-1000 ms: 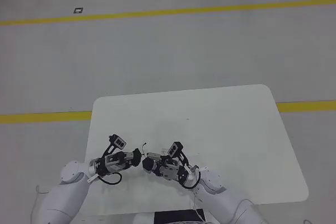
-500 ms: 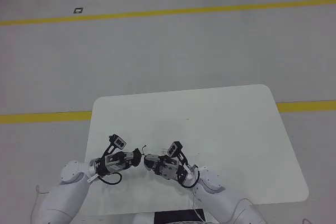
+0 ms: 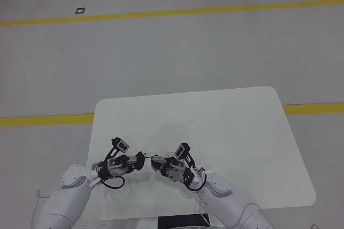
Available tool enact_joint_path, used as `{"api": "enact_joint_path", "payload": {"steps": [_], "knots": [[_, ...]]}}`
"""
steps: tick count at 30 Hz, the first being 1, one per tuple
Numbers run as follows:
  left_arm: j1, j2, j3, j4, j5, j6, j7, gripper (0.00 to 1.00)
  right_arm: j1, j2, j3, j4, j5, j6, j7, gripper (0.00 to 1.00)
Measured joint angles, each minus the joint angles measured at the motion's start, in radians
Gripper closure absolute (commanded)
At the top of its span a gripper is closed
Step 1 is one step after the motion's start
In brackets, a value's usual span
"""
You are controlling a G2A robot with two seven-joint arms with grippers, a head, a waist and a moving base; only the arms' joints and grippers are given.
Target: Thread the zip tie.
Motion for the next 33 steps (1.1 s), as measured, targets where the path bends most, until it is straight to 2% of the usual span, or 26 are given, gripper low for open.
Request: {"api": "enact_joint_path", "payload": {"steps": [11, 13, 14, 33], "knots": [[0.000, 0.000, 0.000, 0.000, 0.000, 0.000, 0.000, 1.00, -0.006, 0.004, 0.014, -0.008, -0.024, 0.002, -0.006, 1.00], [0.000, 0.000, 0.000, 0.000, 0.000, 0.000, 0.000, 1.00, -0.007, 0.005, 0.014, -0.009, -0.028, 0.005, -0.007, 0.82], [0.000, 0.000, 0.000, 0.000, 0.000, 0.000, 0.000, 1.00, -0.008, 0.005, 0.014, -0.010, -0.029, 0.007, -0.007, 0.79], [0.000, 0.000, 0.000, 0.000, 0.000, 0.000, 0.000, 1.00, -0.007, -0.002, -0.011, 0.002, -0.027, 0.016, -0.008, 0.79]]}}
